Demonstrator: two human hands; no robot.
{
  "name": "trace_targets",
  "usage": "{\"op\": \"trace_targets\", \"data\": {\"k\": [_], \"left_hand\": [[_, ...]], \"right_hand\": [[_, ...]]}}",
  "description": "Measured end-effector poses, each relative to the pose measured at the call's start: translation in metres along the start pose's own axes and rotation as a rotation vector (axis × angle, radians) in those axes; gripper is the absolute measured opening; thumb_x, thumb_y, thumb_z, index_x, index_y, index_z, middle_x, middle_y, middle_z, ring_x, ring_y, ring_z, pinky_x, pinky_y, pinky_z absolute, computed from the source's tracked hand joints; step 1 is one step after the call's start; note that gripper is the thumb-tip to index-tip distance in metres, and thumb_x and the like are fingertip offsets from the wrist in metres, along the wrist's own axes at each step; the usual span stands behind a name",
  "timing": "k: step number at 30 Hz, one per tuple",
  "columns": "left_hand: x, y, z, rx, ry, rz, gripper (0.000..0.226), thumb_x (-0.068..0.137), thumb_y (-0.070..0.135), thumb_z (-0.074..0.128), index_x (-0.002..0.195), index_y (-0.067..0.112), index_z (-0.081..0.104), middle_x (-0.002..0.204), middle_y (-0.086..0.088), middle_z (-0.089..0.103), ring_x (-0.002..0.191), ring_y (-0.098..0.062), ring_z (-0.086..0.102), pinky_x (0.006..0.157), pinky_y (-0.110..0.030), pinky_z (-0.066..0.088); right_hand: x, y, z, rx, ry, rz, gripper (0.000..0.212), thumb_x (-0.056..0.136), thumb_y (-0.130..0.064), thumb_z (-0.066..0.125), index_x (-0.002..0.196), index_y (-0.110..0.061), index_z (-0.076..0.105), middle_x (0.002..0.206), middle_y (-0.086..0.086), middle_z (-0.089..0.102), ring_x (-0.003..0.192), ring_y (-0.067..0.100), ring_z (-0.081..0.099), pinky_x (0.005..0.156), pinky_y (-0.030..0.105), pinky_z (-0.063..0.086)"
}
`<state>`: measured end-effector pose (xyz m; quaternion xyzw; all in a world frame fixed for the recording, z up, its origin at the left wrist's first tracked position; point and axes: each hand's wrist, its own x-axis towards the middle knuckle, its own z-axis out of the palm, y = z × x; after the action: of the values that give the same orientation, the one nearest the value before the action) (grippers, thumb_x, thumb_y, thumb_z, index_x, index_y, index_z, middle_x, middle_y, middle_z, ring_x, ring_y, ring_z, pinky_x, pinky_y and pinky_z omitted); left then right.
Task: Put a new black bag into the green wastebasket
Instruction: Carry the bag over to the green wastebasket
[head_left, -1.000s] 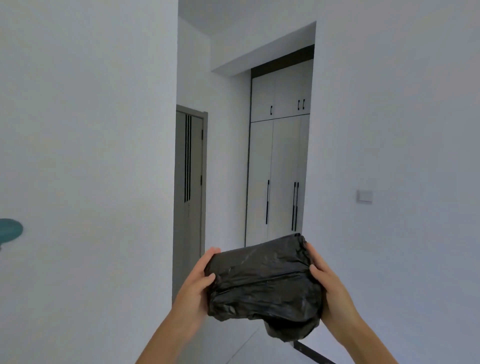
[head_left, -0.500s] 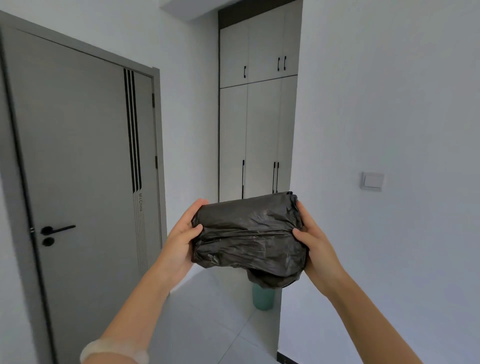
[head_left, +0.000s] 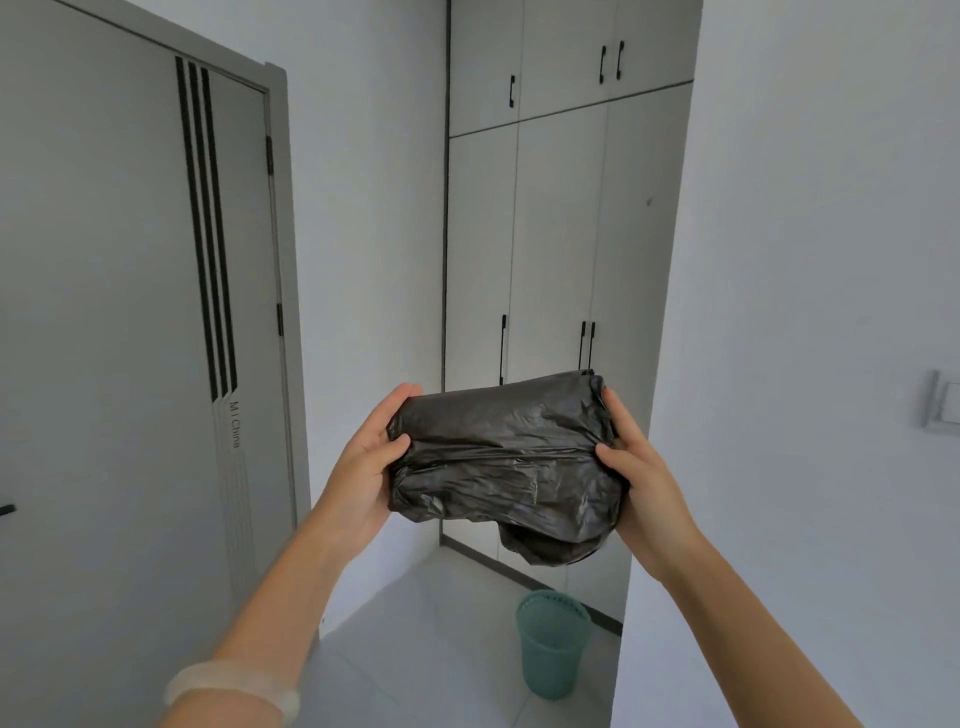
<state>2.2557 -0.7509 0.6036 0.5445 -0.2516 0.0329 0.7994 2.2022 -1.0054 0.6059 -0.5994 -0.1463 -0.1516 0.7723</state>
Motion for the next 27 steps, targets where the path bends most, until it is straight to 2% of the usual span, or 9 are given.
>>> {"op": "trace_targets", "data": {"k": [6, 13, 17, 19, 21, 23, 24, 25, 27], "left_hand": [[0.157, -0.056, -0.045, 0.008, -0.052, -0.028, 0.050, 0.092, -0.004, 0.037, 0.119, 0.033, 0.058, 0.107, 0.020, 0.071, 0.098, -0.002, 0.068, 0.072, -0.018, 0.057], [0.303, -0.136, -0.058, -0.006, -0.122, -0.059, 0.049, 0.091, -0.006, 0.036, 0.122, 0.027, 0.056, 0.103, 0.016, 0.073, 0.096, -0.004, 0.069, 0.074, -0.019, 0.057], [0.380, -0.195, -0.060, -0.012, -0.167, -0.107, 0.048, 0.091, -0.005, 0.037, 0.120, 0.026, 0.059, 0.108, 0.008, 0.069, 0.096, -0.009, 0.068, 0.075, -0.020, 0.058], [0.421, -0.226, -0.056, -0.007, -0.169, -0.144, 0.046, 0.092, -0.005, 0.036, 0.124, 0.022, 0.056, 0.117, 0.003, 0.064, 0.100, -0.011, 0.065, 0.081, -0.021, 0.056], [0.459, -0.259, -0.051, 0.067, -0.120, -0.226, 0.044, 0.095, 0.005, 0.039, 0.135, 0.021, 0.046, 0.138, -0.001, 0.051, 0.118, -0.015, 0.055, 0.098, -0.030, 0.048], [0.489, -0.289, -0.043, 0.326, -0.048, -0.259, 0.052, 0.093, 0.033, 0.049, 0.143, 0.032, 0.032, 0.156, 0.002, 0.027, 0.140, -0.018, 0.031, 0.116, -0.041, 0.028], [0.500, -0.303, -0.036, 0.493, -0.064, -0.212, 0.063, 0.086, 0.050, 0.052, 0.143, 0.040, 0.026, 0.159, 0.005, 0.015, 0.146, -0.016, 0.016, 0.119, -0.044, 0.018], [0.511, -0.317, -0.028, 0.618, -0.150, -0.133, 0.073, 0.078, 0.063, 0.054, 0.141, 0.048, 0.021, 0.160, 0.009, 0.004, 0.147, -0.012, 0.002, 0.121, -0.046, 0.008], [0.531, -0.345, -0.005, 0.751, -0.459, -0.006, 0.092, 0.061, 0.077, 0.054, 0.136, 0.059, 0.004, 0.160, 0.013, -0.010, 0.145, -0.008, -0.017, 0.119, -0.047, -0.006]], "right_hand": [[0.148, 0.055, -0.018, -0.008, 0.040, -0.012, 0.061, 0.092, 0.000, 0.037, 0.141, -0.037, 0.038, 0.142, -0.009, 0.051, 0.124, 0.015, 0.055, 0.106, 0.038, 0.042], [0.267, 0.108, -0.070, -0.022, 0.085, -0.015, 0.065, 0.089, 0.002, 0.036, 0.142, -0.035, 0.036, 0.138, -0.007, 0.055, 0.122, 0.015, 0.057, 0.102, 0.035, 0.045], [0.329, 0.148, -0.111, -0.092, 0.126, -0.038, 0.072, 0.090, 0.012, 0.037, 0.147, -0.031, 0.025, 0.142, 0.000, 0.051, 0.124, 0.019, 0.055, 0.103, 0.037, 0.046], [0.360, 0.168, -0.133, -0.094, 0.146, -0.039, 0.072, 0.090, 0.011, 0.038, 0.148, -0.030, 0.024, 0.145, 0.002, 0.048, 0.126, 0.020, 0.053, 0.105, 0.040, 0.044], [0.391, 0.188, -0.154, -0.091, 0.193, -0.026, 0.072, 0.091, 0.011, 0.039, 0.147, -0.031, 0.024, 0.146, 0.002, 0.046, 0.126, 0.020, 0.053, 0.103, 0.037, 0.047], [0.422, 0.208, -0.174, -0.115, 0.252, -0.015, 0.071, 0.090, 0.010, 0.041, 0.147, -0.031, 0.025, 0.146, 0.001, 0.046, 0.123, 0.017, 0.055, 0.093, 0.026, 0.053], [0.436, 0.217, -0.183, -0.125, 0.275, 0.000, 0.071, 0.091, 0.009, 0.042, 0.146, -0.032, 0.026, 0.146, 0.000, 0.046, 0.122, 0.015, 0.055, 0.089, 0.022, 0.055], [0.451, 0.226, -0.193, -0.125, 0.291, 0.020, 0.069, 0.091, 0.006, 0.043, 0.146, -0.033, 0.027, 0.146, 0.000, 0.046, 0.121, 0.014, 0.056, 0.086, 0.021, 0.055], [0.479, 0.245, -0.210, -0.092, 0.307, 0.066, 0.063, 0.093, -0.001, 0.042, 0.145, -0.034, 0.028, 0.145, 0.000, 0.048, 0.120, 0.014, 0.057, 0.089, 0.024, 0.054]]}}
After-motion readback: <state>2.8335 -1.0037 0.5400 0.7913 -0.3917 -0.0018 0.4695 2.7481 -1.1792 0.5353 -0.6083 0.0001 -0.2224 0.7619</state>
